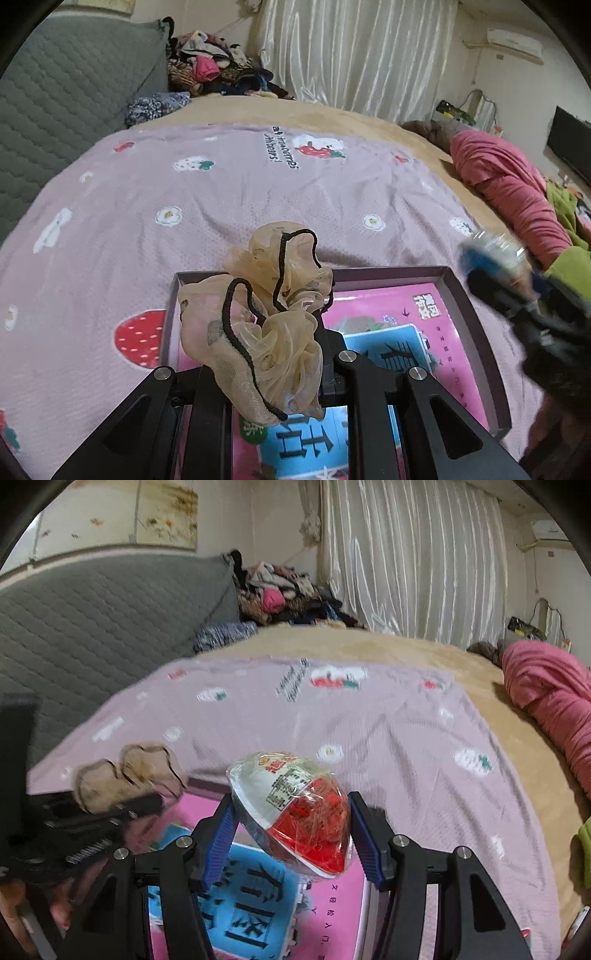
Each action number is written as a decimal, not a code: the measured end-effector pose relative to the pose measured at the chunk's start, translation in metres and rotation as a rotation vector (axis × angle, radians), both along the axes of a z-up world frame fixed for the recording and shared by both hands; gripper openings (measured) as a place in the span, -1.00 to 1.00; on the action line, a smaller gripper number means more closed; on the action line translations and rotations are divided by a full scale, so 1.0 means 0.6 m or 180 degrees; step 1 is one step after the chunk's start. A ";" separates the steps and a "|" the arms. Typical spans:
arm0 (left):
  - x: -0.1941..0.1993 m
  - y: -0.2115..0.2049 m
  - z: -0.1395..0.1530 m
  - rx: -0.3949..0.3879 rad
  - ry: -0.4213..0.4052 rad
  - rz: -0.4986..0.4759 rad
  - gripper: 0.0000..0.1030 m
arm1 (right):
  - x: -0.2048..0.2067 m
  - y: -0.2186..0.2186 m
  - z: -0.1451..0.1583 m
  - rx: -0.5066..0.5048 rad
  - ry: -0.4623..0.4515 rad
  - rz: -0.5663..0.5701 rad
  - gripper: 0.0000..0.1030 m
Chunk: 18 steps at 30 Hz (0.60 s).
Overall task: Organize objects
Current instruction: 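Carry the jelly cup and scrunchie in both grippers over the pink box, then lower both items into the pink box and open both grippers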
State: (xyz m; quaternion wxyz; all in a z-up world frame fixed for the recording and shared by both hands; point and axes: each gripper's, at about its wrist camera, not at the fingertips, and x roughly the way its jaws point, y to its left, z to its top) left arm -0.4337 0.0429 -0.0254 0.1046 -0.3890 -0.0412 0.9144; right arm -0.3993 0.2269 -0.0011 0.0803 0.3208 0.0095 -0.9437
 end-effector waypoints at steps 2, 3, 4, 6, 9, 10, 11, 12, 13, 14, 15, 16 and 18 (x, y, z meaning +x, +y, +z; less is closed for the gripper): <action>-0.006 -0.001 -0.011 -0.0022 -0.0020 0.0003 -0.63 | -0.011 0.003 -0.024 -0.0004 -0.0085 -0.0023 0.14; -0.009 -0.002 -0.016 -0.0015 -0.0047 -0.0008 -0.58 | -0.017 0.004 -0.031 0.0010 -0.0128 -0.0037 0.14; -0.014 -0.006 -0.020 -0.0002 -0.0064 -0.0014 -0.58 | -0.023 0.005 -0.040 0.0037 -0.0186 -0.0061 0.14; -0.025 -0.013 -0.034 -0.0033 -0.0126 0.0023 -0.57 | -0.034 0.008 -0.059 0.0049 -0.0263 -0.0136 0.15; -0.039 -0.019 -0.050 -0.0018 -0.0257 0.0044 -0.53 | -0.047 0.014 -0.081 -0.0011 -0.0426 -0.0158 0.15; -0.040 -0.018 -0.053 -0.0036 -0.0283 0.0039 -0.52 | -0.049 0.013 -0.083 -0.0016 -0.0452 -0.0153 0.15; -0.041 -0.016 -0.057 -0.0042 -0.0296 0.0033 -0.52 | -0.049 0.013 -0.084 -0.0013 -0.0449 -0.0141 0.15; -0.040 -0.013 -0.061 -0.0053 -0.0311 0.0033 -0.51 | -0.050 0.012 -0.084 0.0008 -0.0463 -0.0145 0.15; -0.040 -0.010 -0.063 -0.0086 -0.0326 0.0024 -0.49 | -0.051 0.011 -0.085 0.0049 -0.0472 -0.0187 0.15; -0.040 -0.007 -0.065 -0.0094 -0.0327 0.0016 -0.47 | -0.052 0.012 -0.088 0.0082 -0.0506 -0.0214 0.15; -0.040 -0.006 -0.068 -0.0094 -0.0341 0.0018 -0.45 | -0.055 0.011 -0.092 0.0093 -0.0536 -0.0205 0.15; -0.040 -0.008 -0.069 -0.0077 -0.0346 0.0015 -0.42 | -0.056 0.011 -0.094 0.0102 -0.0556 -0.0218 0.15; -0.041 -0.010 -0.071 -0.0054 -0.0369 0.0016 -0.38 | -0.061 0.011 -0.098 0.0093 -0.0619 -0.0208 0.16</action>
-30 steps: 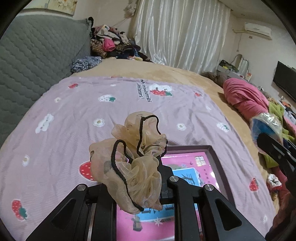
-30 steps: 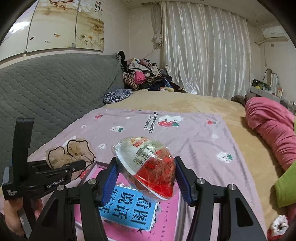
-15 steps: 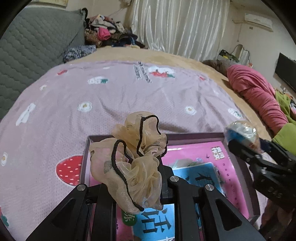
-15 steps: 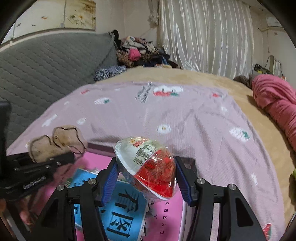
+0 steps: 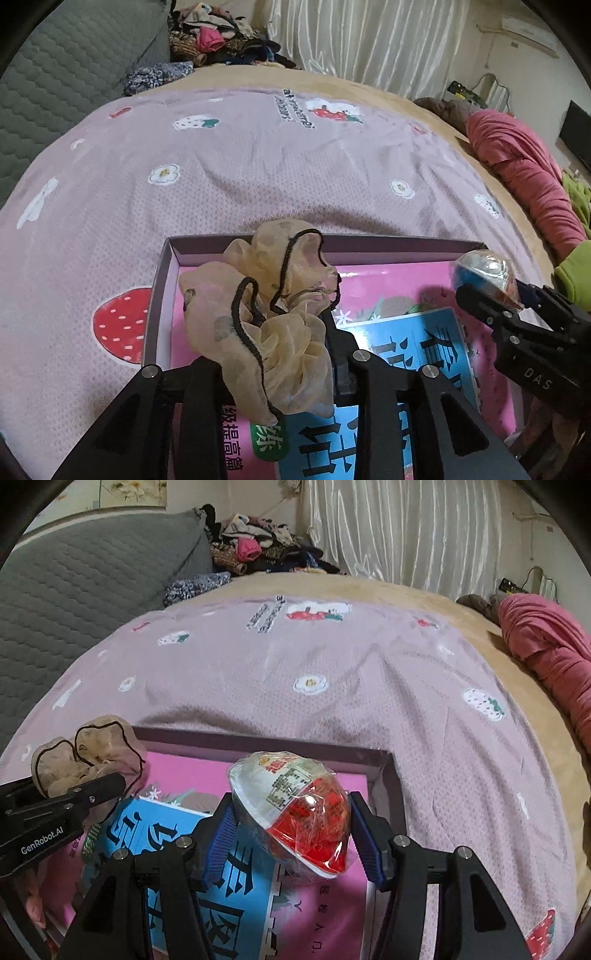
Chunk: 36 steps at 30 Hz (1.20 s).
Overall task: Organize objects
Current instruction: 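Lower both items into the pink box and open both grippers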
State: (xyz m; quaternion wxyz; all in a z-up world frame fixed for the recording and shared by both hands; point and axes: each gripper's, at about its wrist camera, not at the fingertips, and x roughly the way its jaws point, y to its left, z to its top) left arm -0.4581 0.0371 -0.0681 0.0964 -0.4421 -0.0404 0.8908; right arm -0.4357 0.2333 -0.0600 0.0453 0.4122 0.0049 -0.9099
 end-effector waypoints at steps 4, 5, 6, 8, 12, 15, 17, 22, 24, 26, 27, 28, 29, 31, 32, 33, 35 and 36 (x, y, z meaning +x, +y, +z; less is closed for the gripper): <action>-0.004 -0.007 -0.009 0.0053 -0.0085 0.0028 -0.16 | -0.006 0.009 -0.009 -0.0031 -0.0110 -0.0042 0.16; -0.005 -0.007 -0.009 0.0034 -0.0093 0.0040 -0.11 | -0.005 0.011 -0.010 -0.0032 -0.0122 -0.0051 0.17; -0.005 -0.006 -0.009 0.0006 -0.0089 0.0051 0.05 | -0.006 0.011 -0.010 -0.0014 -0.0120 -0.0054 0.19; -0.002 -0.005 -0.008 -0.0025 -0.0101 0.0049 0.24 | -0.007 0.011 -0.011 0.0020 -0.0148 -0.0065 0.39; 0.003 -0.007 0.000 -0.0011 -0.0065 0.0056 0.46 | -0.006 0.009 -0.010 0.0033 -0.0139 -0.0052 0.55; 0.006 -0.011 0.004 -0.0036 -0.0067 0.0096 0.47 | -0.002 0.010 -0.006 0.0059 -0.0088 -0.0061 0.57; 0.009 -0.014 0.010 -0.0022 -0.0089 0.0114 0.50 | 0.003 0.013 0.000 0.0074 -0.0062 -0.0061 0.58; 0.032 -0.019 0.035 -0.0075 -0.0033 0.0056 0.56 | 0.019 0.023 0.028 -0.0065 0.0055 -0.0055 0.71; 0.043 -0.024 0.052 -0.0035 0.0046 0.0064 0.64 | 0.026 0.021 0.039 -0.0051 0.0113 -0.0052 0.74; 0.050 -0.030 0.066 0.0024 0.0086 0.0073 0.71 | 0.034 0.018 0.051 -0.0015 0.0143 -0.0035 0.74; 0.055 -0.032 0.072 0.0038 0.0104 0.0085 0.77 | 0.040 0.016 0.059 0.0014 0.0158 -0.0024 0.75; 0.060 -0.035 0.079 0.0043 0.0135 0.0098 0.81 | 0.046 0.015 0.067 0.0038 0.0177 -0.0023 0.75; 0.065 -0.038 0.086 0.0023 0.0170 0.0117 0.81 | 0.053 0.013 0.076 0.0054 0.0198 -0.0014 0.76; 0.077 -0.043 0.096 -0.0042 0.0233 0.0174 0.82 | 0.064 0.011 0.089 0.0053 0.0228 -0.0017 0.79; 0.083 -0.046 0.100 -0.0056 0.0242 0.0192 0.82 | 0.074 0.009 0.101 0.0068 0.0248 -0.0003 0.82; 0.090 -0.048 0.105 -0.0060 0.0253 0.0192 0.82 | 0.081 0.007 0.108 0.0083 0.0272 -0.0004 0.85; 0.104 -0.051 0.114 -0.0079 0.0292 0.0199 0.82 | 0.104 0.003 0.125 0.0134 0.0296 0.0001 0.88; 0.112 -0.051 0.118 -0.0093 0.0303 0.0210 0.82 | 0.114 0.002 0.132 0.0149 0.0296 0.0012 0.88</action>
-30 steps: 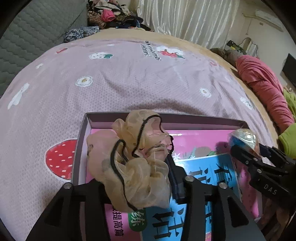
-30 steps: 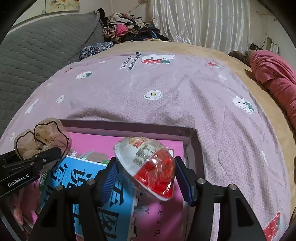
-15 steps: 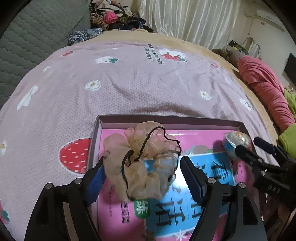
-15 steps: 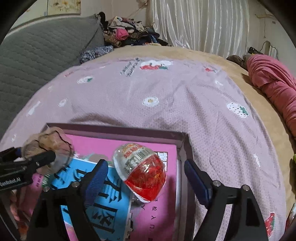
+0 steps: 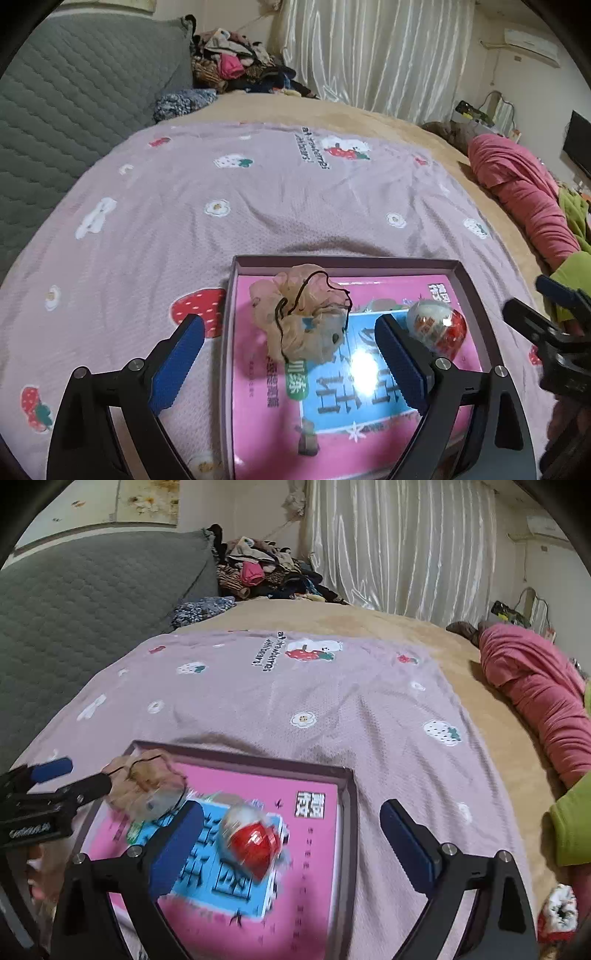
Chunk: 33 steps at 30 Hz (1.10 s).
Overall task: Organize objects
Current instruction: 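Lower both items into the pink box and open both grippers, then withdraw both grippers and move toward the wafer pack and blue packet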
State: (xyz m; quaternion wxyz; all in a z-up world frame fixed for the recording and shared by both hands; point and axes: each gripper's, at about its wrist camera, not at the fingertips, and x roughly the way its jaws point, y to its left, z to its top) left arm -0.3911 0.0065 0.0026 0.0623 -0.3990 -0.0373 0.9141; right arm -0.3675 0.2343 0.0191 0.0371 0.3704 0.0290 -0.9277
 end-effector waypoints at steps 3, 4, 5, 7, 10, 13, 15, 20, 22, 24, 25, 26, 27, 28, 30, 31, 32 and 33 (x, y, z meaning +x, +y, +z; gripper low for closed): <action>0.031 -0.001 0.016 -0.0059 0.0024 0.0032 0.82 | 0.037 -0.004 0.026 0.0079 0.0014 0.0030 0.89; 0.043 -0.002 0.023 -0.0083 0.0034 0.0043 0.82 | 0.047 -0.007 0.034 0.0103 0.0021 0.0032 0.89; 0.058 -0.003 0.032 -0.0103 0.0062 0.0053 0.82 | 0.061 -0.010 0.042 0.0116 0.0033 0.0054 0.89; 0.090 -0.004 0.046 -0.0103 0.0083 0.0053 0.82 | 0.088 -0.015 0.060 0.0129 0.0052 0.0099 0.89; 0.142 -0.004 0.067 -0.0132 0.0098 0.0016 0.83 | 0.128 -0.025 0.085 0.0196 0.0102 0.0147 0.90; 0.194 -0.011 0.089 -0.0109 0.0113 0.0003 0.83 | 0.170 -0.034 0.112 0.0202 0.0170 0.0171 0.91; 0.223 -0.017 0.104 -0.0060 0.0115 -0.0006 0.83 | 0.199 -0.041 0.130 0.0178 0.0203 0.0199 0.92; 0.292 -0.036 0.140 0.0031 0.0117 -0.0003 0.83 | 0.260 -0.051 0.160 0.0159 0.0257 0.0234 0.93; 0.313 -0.041 0.155 0.0037 0.0138 0.0004 0.83 | 0.286 -0.055 0.170 0.0167 0.0282 0.0253 0.94; 0.334 -0.043 0.168 0.0026 0.0144 0.0005 0.90 | 0.308 -0.058 0.181 0.0176 0.0310 0.0246 0.94; 0.346 -0.046 0.175 0.0027 0.0166 0.0013 0.99 | 0.319 -0.059 0.185 0.0176 0.0308 0.0250 0.94; 0.357 -0.046 0.183 0.0029 0.0176 0.0005 0.99 | 0.330 -0.060 0.189 0.0175 0.0316 0.0247 0.94; 0.367 -0.048 0.189 0.0036 0.0185 -0.0010 0.99 | 0.338 -0.058 0.192 0.0172 0.0325 0.0246 0.94; 0.378 -0.048 0.195 0.0043 0.0189 -0.0025 0.99 | 0.345 -0.055 0.194 0.0168 0.0325 0.0246 0.94; 0.397 -0.047 0.205 0.0069 0.0196 -0.0053 0.99 | 0.364 -0.053 0.201 0.0163 0.0341 0.0240 0.94; 0.406 -0.046 0.209 0.0067 0.0203 -0.0052 0.99 | 0.369 -0.053 0.203 0.0162 0.0338 0.0234 0.94; 0.417 -0.045 0.212 0.0064 0.0213 -0.0050 0.99 | 0.377 -0.052 0.205 0.0165 0.0346 0.0233 0.94; 0.419 -0.043 0.214 0.0059 0.0209 -0.0060 0.99 | 0.386 -0.052 0.207 0.0172 0.0353 0.0238 0.94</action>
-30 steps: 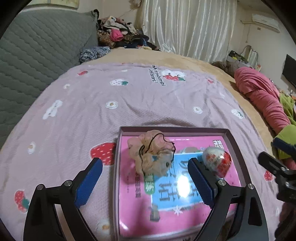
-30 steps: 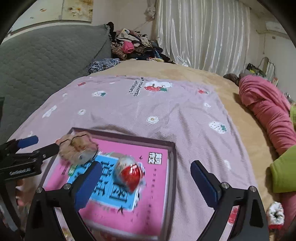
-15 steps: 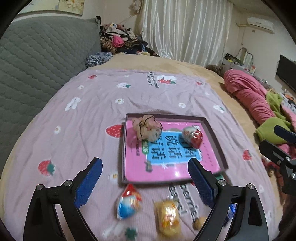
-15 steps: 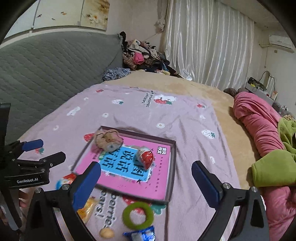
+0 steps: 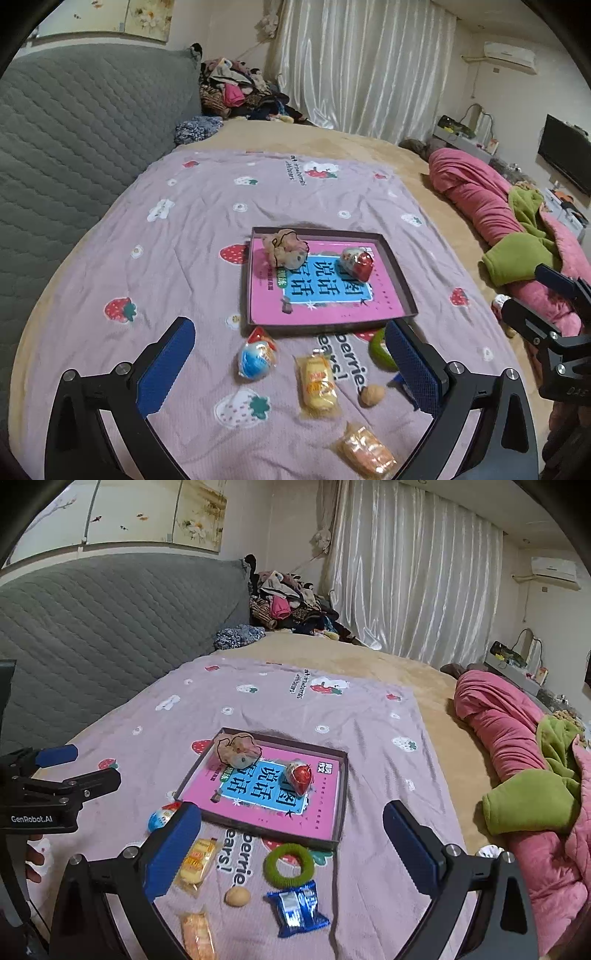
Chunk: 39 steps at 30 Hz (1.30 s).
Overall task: Organize objects
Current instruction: 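Withdraw both grippers and move toward the wafer pack and blue packet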
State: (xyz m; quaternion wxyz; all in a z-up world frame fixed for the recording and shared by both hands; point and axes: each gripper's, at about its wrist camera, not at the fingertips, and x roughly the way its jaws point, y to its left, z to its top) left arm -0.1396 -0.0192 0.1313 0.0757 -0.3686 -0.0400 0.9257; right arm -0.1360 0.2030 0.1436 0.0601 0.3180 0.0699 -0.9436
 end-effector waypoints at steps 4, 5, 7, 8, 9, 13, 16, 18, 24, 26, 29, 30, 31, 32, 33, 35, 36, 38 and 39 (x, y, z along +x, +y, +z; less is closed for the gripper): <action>0.029 0.007 0.002 -0.0033 -0.0018 -0.0030 0.99 | 0.028 0.002 0.003 0.0017 0.0018 -0.0002 0.94; 0.032 0.009 0.000 -0.0038 -0.0023 -0.0033 0.99 | 0.036 0.003 0.003 0.0029 0.0023 -0.0013 0.94; 0.039 0.011 -0.003 -0.0062 -0.0053 -0.0023 0.99 | 0.047 0.003 0.002 0.0019 0.0011 -0.0012 0.94; 0.044 0.012 -0.005 -0.0060 -0.0060 -0.0032 0.99 | 0.051 0.004 0.001 0.0015 -0.0002 -0.0008 0.94; 0.048 0.014 -0.007 -0.0067 -0.0077 -0.0036 0.99 | 0.054 0.005 0.000 0.0014 -0.0006 -0.0011 0.94; 0.068 0.021 -0.014 -0.0120 -0.0113 -0.0051 0.99 | 0.067 0.009 -0.007 0.0010 -0.0030 -0.0009 0.94; 0.080 0.027 -0.023 -0.0157 -0.0157 -0.0043 0.99 | 0.079 0.012 -0.016 0.0017 -0.0059 -0.0004 0.94; 0.086 0.032 -0.030 -0.0157 -0.0192 -0.0054 0.99 | 0.084 0.015 -0.020 0.0013 -0.0074 0.0000 0.94; 0.108 0.054 -0.055 -0.0232 -0.0281 -0.0098 0.99 | 0.104 0.028 -0.033 0.0022 -0.0129 -0.0018 0.94; 0.116 0.063 -0.063 -0.0252 -0.0298 -0.0122 0.99 | 0.110 0.034 -0.037 0.0011 -0.0137 -0.0025 0.94; 0.128 0.074 -0.077 -0.0260 -0.0332 -0.0149 0.99 | 0.119 0.038 -0.042 0.0016 -0.0141 -0.0023 0.94; 0.130 0.078 -0.081 -0.0262 -0.0348 -0.0148 0.99 | 0.121 0.038 -0.043 0.0024 -0.0143 -0.0023 0.94; 0.134 0.082 -0.087 -0.0262 -0.0366 -0.0154 0.99 | 0.123 0.038 -0.045 0.0032 -0.0147 -0.0020 0.94; 0.137 0.086 -0.091 -0.0260 -0.0375 -0.0167 0.99 | 0.125 0.039 -0.047 0.0037 -0.0147 -0.0014 0.94; 0.138 0.089 -0.093 -0.0265 -0.0383 -0.0172 0.99 | 0.127 0.040 -0.050 0.0041 -0.0149 -0.0006 0.94; 0.143 0.097 -0.100 -0.0295 -0.0394 -0.0186 0.99 | 0.128 0.041 -0.055 0.0053 -0.0161 0.0008 0.94; 0.145 0.100 -0.102 -0.0312 -0.0398 -0.0179 0.99 | 0.130 0.041 -0.058 0.0062 -0.0170 0.0007 0.94; 0.149 0.106 -0.107 -0.0329 -0.0415 -0.0198 0.99 | 0.133 0.041 -0.064 0.0068 -0.0182 0.0011 0.94; 0.149 0.109 -0.109 -0.0330 -0.0424 -0.0192 0.99 | 0.135 0.042 -0.066 0.0064 -0.0185 0.0014 0.94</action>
